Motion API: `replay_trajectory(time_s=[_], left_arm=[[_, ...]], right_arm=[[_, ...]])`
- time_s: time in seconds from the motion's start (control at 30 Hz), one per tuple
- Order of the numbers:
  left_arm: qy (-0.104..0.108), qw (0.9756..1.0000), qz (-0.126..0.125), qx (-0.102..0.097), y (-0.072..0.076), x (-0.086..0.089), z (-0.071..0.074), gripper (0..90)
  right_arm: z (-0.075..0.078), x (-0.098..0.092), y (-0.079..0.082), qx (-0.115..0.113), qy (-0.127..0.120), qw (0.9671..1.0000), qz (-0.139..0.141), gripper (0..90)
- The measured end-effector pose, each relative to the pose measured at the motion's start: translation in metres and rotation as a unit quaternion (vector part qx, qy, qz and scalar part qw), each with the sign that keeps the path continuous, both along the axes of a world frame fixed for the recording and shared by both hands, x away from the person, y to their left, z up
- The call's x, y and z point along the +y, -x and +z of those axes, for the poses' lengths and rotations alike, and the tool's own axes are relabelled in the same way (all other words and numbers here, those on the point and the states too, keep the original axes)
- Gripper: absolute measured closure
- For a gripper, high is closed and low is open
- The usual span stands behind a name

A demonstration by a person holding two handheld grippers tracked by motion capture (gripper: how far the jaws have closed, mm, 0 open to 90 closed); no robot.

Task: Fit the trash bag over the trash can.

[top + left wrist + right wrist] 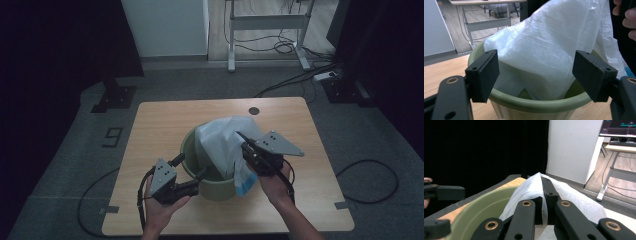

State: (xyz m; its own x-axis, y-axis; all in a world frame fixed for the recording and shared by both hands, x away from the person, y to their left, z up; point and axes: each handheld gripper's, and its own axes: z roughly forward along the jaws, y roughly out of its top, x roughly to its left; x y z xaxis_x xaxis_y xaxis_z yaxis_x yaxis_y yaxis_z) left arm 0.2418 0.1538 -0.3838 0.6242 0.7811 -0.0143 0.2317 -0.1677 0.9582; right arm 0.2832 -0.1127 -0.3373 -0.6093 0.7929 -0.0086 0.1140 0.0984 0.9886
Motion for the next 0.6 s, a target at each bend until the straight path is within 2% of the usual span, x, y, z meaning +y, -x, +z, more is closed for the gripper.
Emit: replay_trajectory(time_s=[0.23,0.4,0.6], left_arm=[[0.000,1.0000,-0.003,-0.001,0.002,0.000,-0.002,21.2],[0.006,1.0000,-0.003,-0.005,0.000,-0.002,0.000,21.3],[0.004,0.9999,-0.007,-0.008,-0.001,-0.011,0.009,21.5]], right_arm=[[0.012,0.018,0.003,-0.009,0.015,0.9994,0.028,87.7],[0.011,0.026,0.004,-0.002,0.030,0.9986,0.043,87.5],[0.008,0.034,0.005,0.001,0.047,0.9978,0.046,86.1]])
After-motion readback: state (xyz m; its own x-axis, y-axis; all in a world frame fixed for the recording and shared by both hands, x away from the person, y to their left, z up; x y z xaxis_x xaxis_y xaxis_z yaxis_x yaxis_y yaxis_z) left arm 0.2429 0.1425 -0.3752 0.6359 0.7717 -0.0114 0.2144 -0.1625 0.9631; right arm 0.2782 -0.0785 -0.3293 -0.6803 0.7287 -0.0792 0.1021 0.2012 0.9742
